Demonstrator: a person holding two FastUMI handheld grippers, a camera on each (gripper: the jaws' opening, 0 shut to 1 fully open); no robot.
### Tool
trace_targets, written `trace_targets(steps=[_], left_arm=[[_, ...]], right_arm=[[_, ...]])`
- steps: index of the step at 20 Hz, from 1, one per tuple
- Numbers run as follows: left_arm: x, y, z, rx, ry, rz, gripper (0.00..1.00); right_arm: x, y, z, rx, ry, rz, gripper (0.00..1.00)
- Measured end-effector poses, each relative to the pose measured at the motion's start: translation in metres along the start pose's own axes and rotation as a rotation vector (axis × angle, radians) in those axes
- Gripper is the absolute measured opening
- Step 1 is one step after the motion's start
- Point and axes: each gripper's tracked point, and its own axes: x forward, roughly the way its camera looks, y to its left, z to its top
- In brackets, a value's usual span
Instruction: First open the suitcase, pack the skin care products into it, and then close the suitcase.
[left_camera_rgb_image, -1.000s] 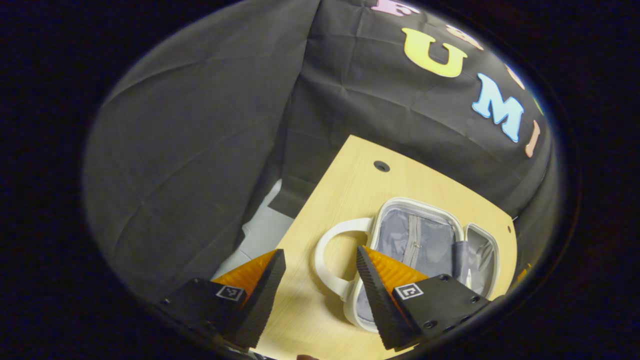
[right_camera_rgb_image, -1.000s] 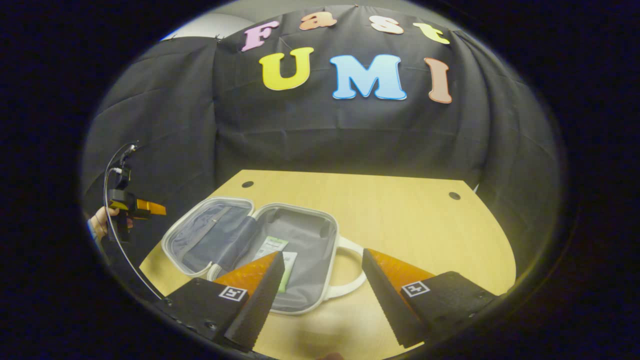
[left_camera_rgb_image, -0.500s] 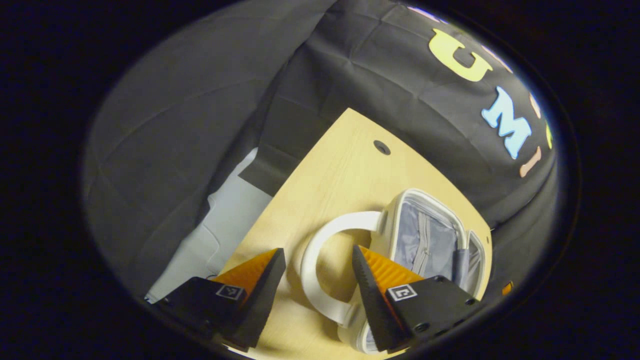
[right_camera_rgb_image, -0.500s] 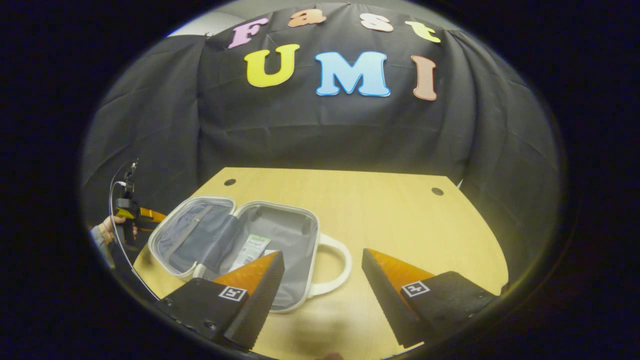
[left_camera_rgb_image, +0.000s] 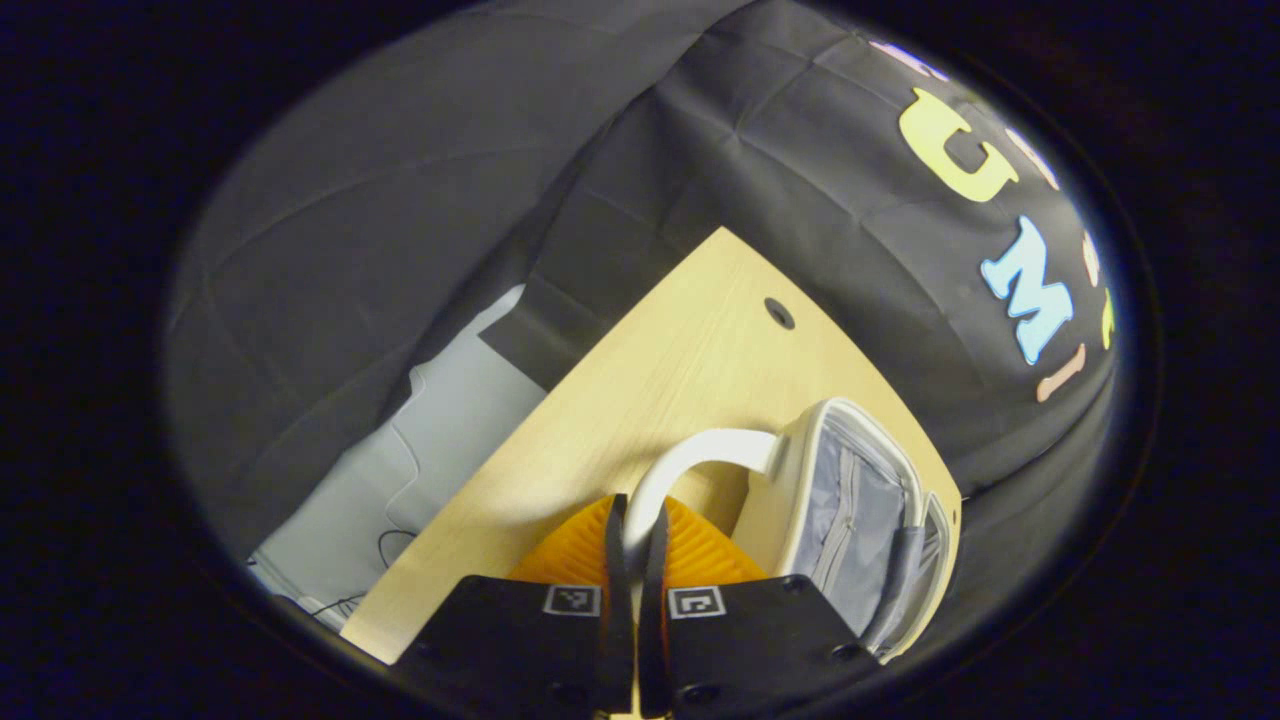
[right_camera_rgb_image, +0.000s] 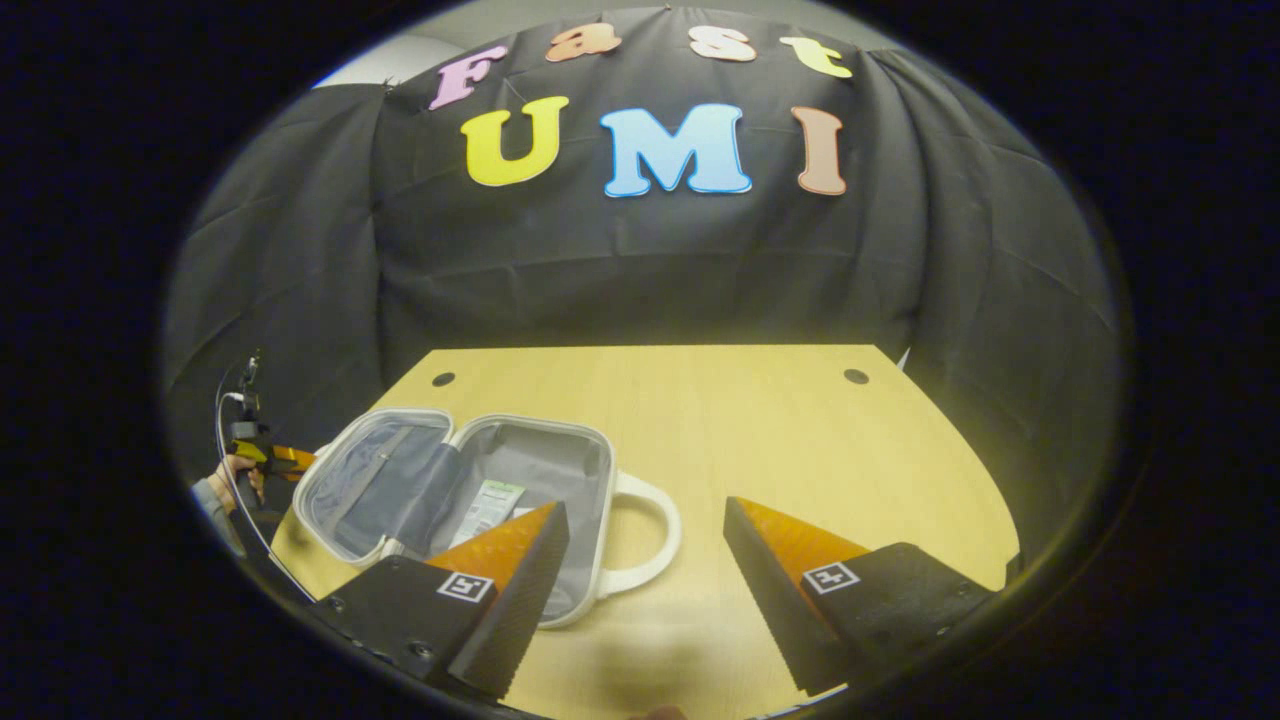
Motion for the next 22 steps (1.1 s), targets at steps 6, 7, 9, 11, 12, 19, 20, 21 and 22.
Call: trace_targets(steps=[6, 7, 9, 11, 12, 19, 20, 21, 22], left_arm=[[-0.080, -0.074, 0.037, 0.084, -0.090, -0.082, 0.09], [-0.097, -0.091, 0.043, 0.080, -0.104, -0.109, 0.09], [-0.131, -0.128, 0.052, 0.077, -0.142, -0.157, 0.10], [-0.167, -0.173, 0.047, 0.108, -0.174, -0.198, 0.09], [-0.181, -0.198, 0.044, 0.141, -0.185, -0.218, 0.09], [-0.233, -0.401, -0.048, 0.404, -0.179, -0.334, 0.09], [-0.231, -0.425, -0.070, 0.434, -0.163, -0.336, 0.09], [-0.223, -0.445, -0.091, 0.463, -0.145, -0.334, 0.09], [-0.210, -0.463, -0.111, 0.493, -0.133, -0.326, 0.09]], right_arm=[[-0.008, -0.018, 0.013, 0.005, -0.050, 0.020, 0.96], [-0.009, -0.021, 0.016, 0.008, -0.058, 0.026, 0.96], [-0.012, -0.032, 0.023, 0.019, -0.084, 0.037, 0.96], [-0.018, -0.044, 0.032, 0.026, -0.116, 0.042, 0.96], [-0.021, -0.052, 0.035, 0.026, -0.132, 0.043, 0.96], [-0.048, -0.120, 0.051, 0.011, -0.219, 0.068, 0.95], [-0.051, -0.131, 0.050, 0.009, -0.222, 0.076, 0.95], [-0.052, -0.140, 0.048, 0.010, -0.221, 0.089, 0.95], [-0.053, -0.148, 0.043, 0.010, -0.221, 0.104, 0.95]])
